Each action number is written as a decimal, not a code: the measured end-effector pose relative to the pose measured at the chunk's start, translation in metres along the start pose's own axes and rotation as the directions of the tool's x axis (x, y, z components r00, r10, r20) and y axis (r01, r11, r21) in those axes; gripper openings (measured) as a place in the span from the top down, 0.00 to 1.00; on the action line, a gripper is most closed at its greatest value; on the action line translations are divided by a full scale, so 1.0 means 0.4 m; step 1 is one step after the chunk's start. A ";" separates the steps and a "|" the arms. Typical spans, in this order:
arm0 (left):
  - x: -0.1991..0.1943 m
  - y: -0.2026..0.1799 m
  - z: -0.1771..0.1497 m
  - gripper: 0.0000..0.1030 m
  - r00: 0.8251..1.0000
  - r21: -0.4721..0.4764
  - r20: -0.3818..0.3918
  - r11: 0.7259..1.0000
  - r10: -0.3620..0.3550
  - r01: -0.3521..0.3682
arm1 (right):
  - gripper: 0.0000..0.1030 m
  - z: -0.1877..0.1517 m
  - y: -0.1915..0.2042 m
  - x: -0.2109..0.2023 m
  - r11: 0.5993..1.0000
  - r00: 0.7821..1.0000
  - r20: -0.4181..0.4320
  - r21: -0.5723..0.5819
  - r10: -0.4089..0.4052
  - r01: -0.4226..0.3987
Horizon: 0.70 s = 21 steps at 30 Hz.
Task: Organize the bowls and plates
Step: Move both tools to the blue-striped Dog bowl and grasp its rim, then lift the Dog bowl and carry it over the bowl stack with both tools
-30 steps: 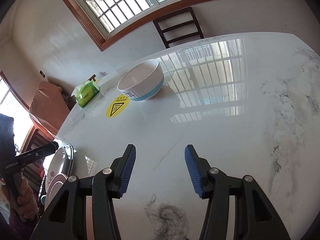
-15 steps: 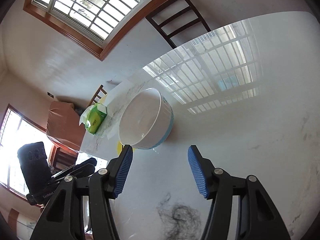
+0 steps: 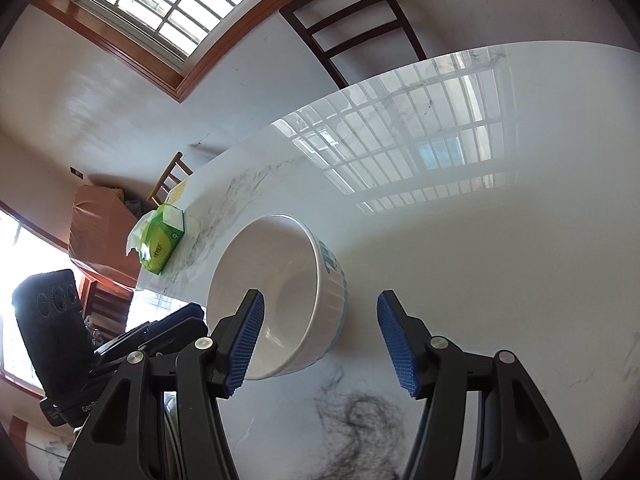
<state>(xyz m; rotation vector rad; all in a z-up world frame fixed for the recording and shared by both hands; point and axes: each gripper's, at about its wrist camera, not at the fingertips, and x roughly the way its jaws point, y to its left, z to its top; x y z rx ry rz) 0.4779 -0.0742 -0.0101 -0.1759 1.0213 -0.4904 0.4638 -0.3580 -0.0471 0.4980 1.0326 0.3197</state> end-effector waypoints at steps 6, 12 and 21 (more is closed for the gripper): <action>0.060 -0.007 -0.008 0.65 0.996 0.014 -0.059 0.998 0.065 -0.064 | 0.53 0.013 -0.010 0.043 1.000 0.999 -0.035 -0.022 0.003 -0.003; 0.057 -0.018 -0.027 0.87 0.981 0.039 -0.044 0.981 0.191 -0.190 | 0.81 0.011 0.016 0.045 0.998 0.999 -0.050 -0.070 -0.012 0.008; -0.096 -0.073 -0.068 0.86 0.977 0.048 0.003 0.976 0.213 -0.213 | 0.83 -0.041 0.039 -0.024 0.998 0.995 -0.073 -0.011 0.067 -0.068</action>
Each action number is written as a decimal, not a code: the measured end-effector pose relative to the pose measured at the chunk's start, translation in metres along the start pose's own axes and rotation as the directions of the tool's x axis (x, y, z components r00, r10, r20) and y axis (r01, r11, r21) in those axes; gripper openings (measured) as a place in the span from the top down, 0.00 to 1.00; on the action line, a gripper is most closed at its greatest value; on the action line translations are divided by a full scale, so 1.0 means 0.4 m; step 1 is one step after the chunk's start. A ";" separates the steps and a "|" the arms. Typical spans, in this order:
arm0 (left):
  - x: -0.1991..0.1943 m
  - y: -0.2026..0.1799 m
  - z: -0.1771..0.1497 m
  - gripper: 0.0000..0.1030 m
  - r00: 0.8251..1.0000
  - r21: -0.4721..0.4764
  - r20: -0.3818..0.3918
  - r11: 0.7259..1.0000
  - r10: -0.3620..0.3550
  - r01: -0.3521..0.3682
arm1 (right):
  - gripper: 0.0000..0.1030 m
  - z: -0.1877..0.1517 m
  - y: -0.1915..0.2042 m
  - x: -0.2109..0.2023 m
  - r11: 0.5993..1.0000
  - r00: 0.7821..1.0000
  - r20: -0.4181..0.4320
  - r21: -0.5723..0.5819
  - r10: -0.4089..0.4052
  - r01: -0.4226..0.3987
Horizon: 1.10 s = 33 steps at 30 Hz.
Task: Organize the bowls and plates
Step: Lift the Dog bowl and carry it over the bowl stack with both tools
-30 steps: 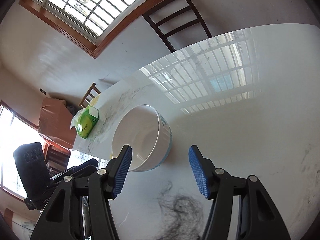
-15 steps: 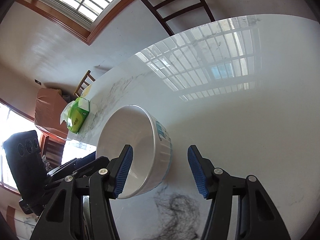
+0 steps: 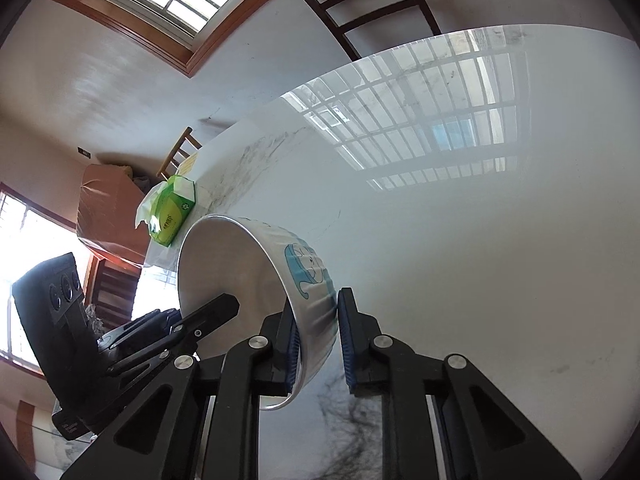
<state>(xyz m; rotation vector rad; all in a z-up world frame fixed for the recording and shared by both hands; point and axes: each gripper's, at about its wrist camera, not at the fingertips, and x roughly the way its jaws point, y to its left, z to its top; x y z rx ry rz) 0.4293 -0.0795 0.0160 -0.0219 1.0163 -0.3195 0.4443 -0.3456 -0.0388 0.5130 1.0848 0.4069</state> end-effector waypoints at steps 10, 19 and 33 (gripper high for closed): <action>-0.260 -0.018 -0.138 0.86 0.998 -0.031 0.061 0.999 -0.023 0.024 | 0.82 -0.161 0.123 -0.146 0.995 0.996 -0.012 -0.039 0.093 -0.094; -0.422 -0.032 -0.321 0.86 0.996 -0.042 0.073 0.997 -0.057 0.060 | 0.81 -0.375 0.215 -0.249 0.988 0.993 -0.037 -0.100 0.115 -0.118; -0.471 -0.067 -0.527 0.86 0.996 -0.019 0.017 0.996 -0.082 0.083 | 0.80 -0.581 0.240 -0.283 0.993 0.995 -0.091 -0.109 0.040 -0.050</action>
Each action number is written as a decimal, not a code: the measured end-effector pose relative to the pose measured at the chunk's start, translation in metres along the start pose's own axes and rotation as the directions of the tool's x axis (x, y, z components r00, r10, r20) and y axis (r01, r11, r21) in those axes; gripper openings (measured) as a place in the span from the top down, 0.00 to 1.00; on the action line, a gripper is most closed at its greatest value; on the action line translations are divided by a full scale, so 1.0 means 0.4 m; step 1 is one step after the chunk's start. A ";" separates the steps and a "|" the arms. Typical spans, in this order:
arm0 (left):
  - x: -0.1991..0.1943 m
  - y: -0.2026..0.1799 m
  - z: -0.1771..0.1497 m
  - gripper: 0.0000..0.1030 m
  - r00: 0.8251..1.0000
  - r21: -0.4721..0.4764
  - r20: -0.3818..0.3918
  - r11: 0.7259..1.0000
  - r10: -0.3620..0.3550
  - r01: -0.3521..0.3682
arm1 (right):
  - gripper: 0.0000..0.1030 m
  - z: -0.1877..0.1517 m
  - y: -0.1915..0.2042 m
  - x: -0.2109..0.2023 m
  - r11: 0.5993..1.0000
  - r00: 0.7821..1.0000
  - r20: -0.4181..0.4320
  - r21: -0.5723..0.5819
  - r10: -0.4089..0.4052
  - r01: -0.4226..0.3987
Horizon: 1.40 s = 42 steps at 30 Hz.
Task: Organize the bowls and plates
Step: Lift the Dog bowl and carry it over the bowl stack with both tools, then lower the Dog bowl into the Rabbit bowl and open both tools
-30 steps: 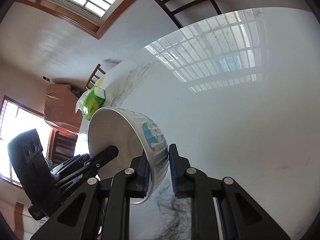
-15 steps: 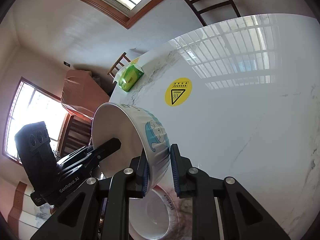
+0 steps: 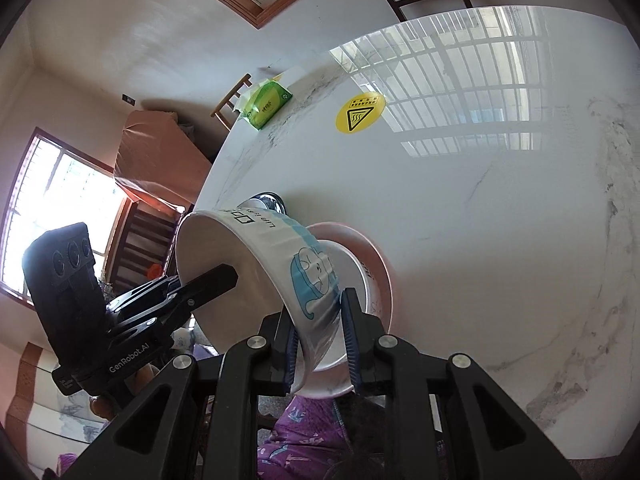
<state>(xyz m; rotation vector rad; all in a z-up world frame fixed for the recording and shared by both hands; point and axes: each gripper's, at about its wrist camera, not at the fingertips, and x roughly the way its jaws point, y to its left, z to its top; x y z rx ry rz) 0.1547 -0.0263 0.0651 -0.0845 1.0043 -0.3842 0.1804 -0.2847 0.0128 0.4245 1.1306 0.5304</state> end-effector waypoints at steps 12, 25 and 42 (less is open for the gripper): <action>0.002 0.011 -0.055 0.86 1.000 0.012 -0.020 1.000 0.021 -0.020 | 0.79 -0.031 0.011 0.029 1.000 0.999 -0.035 0.007 -0.018 0.018; 0.036 0.014 -0.064 0.86 0.997 0.036 -0.036 0.997 0.063 -0.061 | 0.77 -0.017 0.014 0.063 0.999 0.998 -0.063 0.014 -0.031 0.032; 0.081 0.027 -0.066 0.86 0.994 0.043 -0.066 0.995 0.088 -0.085 | 0.77 -0.015 0.001 0.099 0.999 0.995 -0.089 0.023 -0.043 0.045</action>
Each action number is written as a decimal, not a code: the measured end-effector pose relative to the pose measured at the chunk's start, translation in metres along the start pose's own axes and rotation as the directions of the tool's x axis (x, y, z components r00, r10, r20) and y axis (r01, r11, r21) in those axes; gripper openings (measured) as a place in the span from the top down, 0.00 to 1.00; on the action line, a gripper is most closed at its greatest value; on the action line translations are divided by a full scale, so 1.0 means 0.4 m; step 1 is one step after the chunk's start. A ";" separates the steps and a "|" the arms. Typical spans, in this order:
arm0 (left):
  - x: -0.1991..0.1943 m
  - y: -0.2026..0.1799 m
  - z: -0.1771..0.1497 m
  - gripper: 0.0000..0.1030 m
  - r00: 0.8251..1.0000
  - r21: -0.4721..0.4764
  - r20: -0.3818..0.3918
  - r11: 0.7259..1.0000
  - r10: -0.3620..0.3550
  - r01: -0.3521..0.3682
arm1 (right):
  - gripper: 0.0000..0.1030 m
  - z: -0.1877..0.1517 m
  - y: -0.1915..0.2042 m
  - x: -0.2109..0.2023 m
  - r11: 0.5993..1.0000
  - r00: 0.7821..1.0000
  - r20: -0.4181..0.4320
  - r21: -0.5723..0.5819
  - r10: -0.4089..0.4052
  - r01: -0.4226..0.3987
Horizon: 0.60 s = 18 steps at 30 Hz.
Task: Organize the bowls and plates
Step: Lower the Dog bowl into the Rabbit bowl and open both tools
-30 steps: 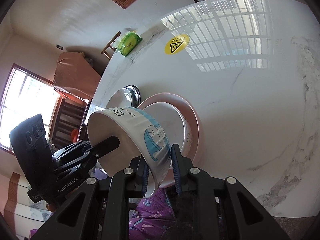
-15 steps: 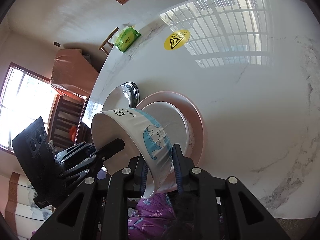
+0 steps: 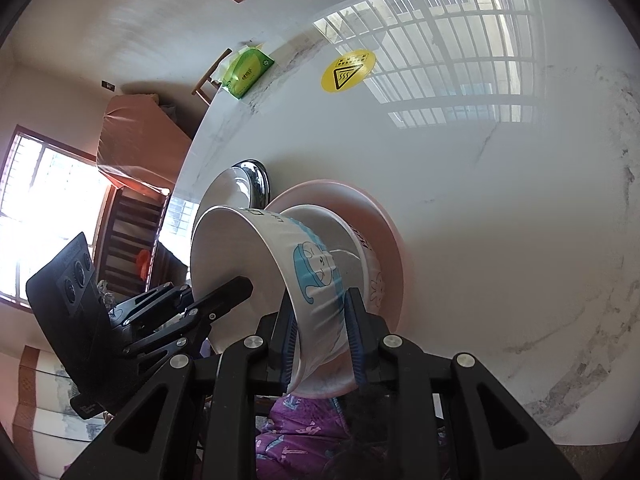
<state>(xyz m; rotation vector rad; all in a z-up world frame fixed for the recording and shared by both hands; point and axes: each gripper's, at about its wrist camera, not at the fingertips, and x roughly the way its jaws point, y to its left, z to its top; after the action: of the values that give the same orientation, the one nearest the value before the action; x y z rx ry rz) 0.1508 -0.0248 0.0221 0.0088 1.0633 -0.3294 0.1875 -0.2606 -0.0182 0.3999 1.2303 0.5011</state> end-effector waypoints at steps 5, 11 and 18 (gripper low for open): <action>0.011 0.001 0.002 0.86 1.000 0.002 0.005 1.000 0.014 -0.014 | 0.77 -0.003 -0.002 0.010 1.000 1.000 0.005 -0.008 -0.010 0.010; 0.018 0.001 0.004 0.86 0.999 0.006 0.015 1.000 0.028 -0.028 | 0.76 -0.002 -0.002 0.007 0.999 0.999 0.026 -0.017 -0.029 0.029; 0.018 -0.009 0.002 0.86 0.998 0.019 0.032 0.999 0.047 -0.047 | 0.75 -0.002 -0.012 0.004 1.000 0.999 0.033 -0.016 -0.015 0.016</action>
<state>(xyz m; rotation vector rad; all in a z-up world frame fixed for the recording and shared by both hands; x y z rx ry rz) 0.1538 -0.0301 0.0170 0.0461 1.0271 -0.2966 0.1880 -0.2637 -0.0223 0.3833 1.1957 0.4893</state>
